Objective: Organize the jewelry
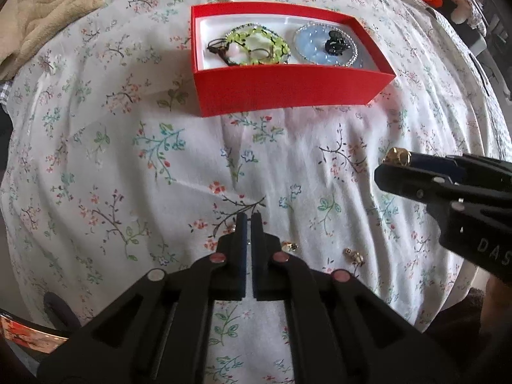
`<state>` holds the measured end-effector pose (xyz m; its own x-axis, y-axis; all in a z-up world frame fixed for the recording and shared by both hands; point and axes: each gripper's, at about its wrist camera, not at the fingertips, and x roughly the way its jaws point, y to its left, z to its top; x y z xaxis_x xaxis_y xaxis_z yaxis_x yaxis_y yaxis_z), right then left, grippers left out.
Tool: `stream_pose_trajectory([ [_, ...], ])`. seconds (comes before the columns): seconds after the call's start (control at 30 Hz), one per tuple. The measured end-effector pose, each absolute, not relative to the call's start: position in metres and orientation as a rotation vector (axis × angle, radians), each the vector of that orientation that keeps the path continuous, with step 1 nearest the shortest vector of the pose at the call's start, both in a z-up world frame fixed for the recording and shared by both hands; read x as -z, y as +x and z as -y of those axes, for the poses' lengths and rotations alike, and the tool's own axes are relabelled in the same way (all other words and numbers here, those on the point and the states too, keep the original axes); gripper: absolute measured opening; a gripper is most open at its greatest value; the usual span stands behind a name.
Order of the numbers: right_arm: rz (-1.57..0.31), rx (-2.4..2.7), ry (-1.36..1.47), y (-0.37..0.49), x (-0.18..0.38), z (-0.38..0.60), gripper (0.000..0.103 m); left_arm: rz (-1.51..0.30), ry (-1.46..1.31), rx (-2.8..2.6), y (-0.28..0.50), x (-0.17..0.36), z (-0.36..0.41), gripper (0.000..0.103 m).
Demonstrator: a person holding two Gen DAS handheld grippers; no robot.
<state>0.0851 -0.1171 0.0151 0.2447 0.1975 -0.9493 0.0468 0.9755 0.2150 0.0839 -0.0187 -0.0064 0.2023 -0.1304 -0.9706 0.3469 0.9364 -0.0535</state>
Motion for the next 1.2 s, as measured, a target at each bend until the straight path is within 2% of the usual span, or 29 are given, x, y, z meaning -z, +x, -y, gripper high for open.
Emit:
stream_pose_trajectory([
  [0.03,-1.322,-0.107,0.216,0.085,-0.016,0.117,0.030,-1.329,0.213,0.336,0.083,0.007,0.019,0.003],
  [0.1,-1.323,-0.110,0.210,0.085,-0.016,0.115,0.030,-1.340,0.231,0.328,0.084,0.011,0.017,0.011],
  [0.17,-1.327,-0.112,0.204,0.085,-0.015,0.114,0.030,-1.355,0.242,0.316,0.085,0.017,0.016,0.032],
  [0.23,-1.332,-0.111,0.198,0.087,-0.013,0.113,0.030,-1.363,0.240,0.299,0.086,0.022,0.016,0.036],
  [0.4,-1.341,-0.108,0.193,0.089,-0.008,0.107,0.030,-1.375,0.223,0.295,0.087,0.032,0.012,0.036],
  [0.47,-1.345,-0.108,0.189,0.089,-0.006,0.105,0.030,-1.370,0.224,0.291,0.087,0.034,0.011,0.033],
  [0.5,-1.347,-0.108,0.186,0.089,-0.006,0.104,0.030,-1.368,0.226,0.290,0.090,0.036,0.011,0.028],
  [0.53,-1.348,-0.108,0.186,0.089,-0.005,0.104,0.030,-1.368,0.226,0.291,0.090,0.035,0.010,0.019],
  [0.57,-1.348,-0.106,0.186,0.089,-0.005,0.103,0.030,-1.369,0.224,0.291,0.090,0.035,0.010,0.017],
  [0.8,-1.342,-0.104,0.193,0.088,-0.006,0.107,0.030,-1.362,0.228,0.284,0.081,0.040,0.026,0.014],
  [0.87,-1.340,-0.104,0.194,0.087,-0.006,0.109,0.030,-1.364,0.219,0.295,0.080,0.037,0.028,0.006],
  [1.2,-1.324,-0.106,0.210,0.085,-0.014,0.116,0.030,-1.328,0.180,0.304,0.084,0.017,0.023,0.001],
])
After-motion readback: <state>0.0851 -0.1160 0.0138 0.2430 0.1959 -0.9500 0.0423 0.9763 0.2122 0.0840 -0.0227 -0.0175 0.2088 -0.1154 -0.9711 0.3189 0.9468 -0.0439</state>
